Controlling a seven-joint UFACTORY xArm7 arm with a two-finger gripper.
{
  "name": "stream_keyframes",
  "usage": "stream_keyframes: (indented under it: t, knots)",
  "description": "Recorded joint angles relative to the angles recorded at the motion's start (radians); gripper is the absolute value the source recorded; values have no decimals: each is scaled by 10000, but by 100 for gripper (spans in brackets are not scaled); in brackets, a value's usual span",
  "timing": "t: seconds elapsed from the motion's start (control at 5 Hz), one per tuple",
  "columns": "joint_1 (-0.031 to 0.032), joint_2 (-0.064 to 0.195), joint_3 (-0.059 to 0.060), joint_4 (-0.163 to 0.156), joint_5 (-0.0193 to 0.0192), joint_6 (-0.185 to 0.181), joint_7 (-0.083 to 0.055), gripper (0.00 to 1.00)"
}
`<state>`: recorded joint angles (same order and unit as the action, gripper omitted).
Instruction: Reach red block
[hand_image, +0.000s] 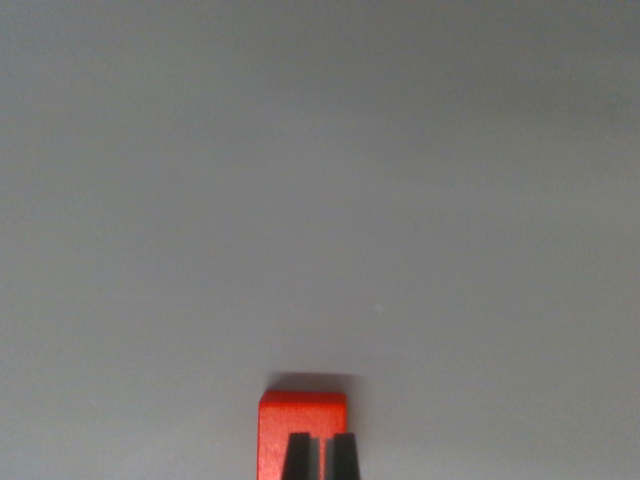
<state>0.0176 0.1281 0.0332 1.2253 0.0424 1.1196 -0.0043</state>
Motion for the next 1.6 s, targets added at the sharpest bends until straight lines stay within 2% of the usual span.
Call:
stream_keyframes:
  t: [0.2, 0.4, 0.6, 0.8, 1.0, 1.2, 1.4, 1.6]
  knots:
    - [28, 96, 24, -379, 15, -474, 4, 0]
    - [28, 96, 24, -379, 15, -474, 4, 0]
    - [56, 192, 48, -758, 29, -946, 8, 0]
    - [56, 192, 48, -758, 29, -946, 8, 0]
    - [84, 286, 72, -1131, 43, -1412, 11, 0]
    - [84, 286, 72, -1131, 43, -1412, 11, 0]
    - [110, 377, 95, -1489, 57, -1860, 15, 0]
    - [110, 377, 95, -1489, 57, -1860, 15, 0]
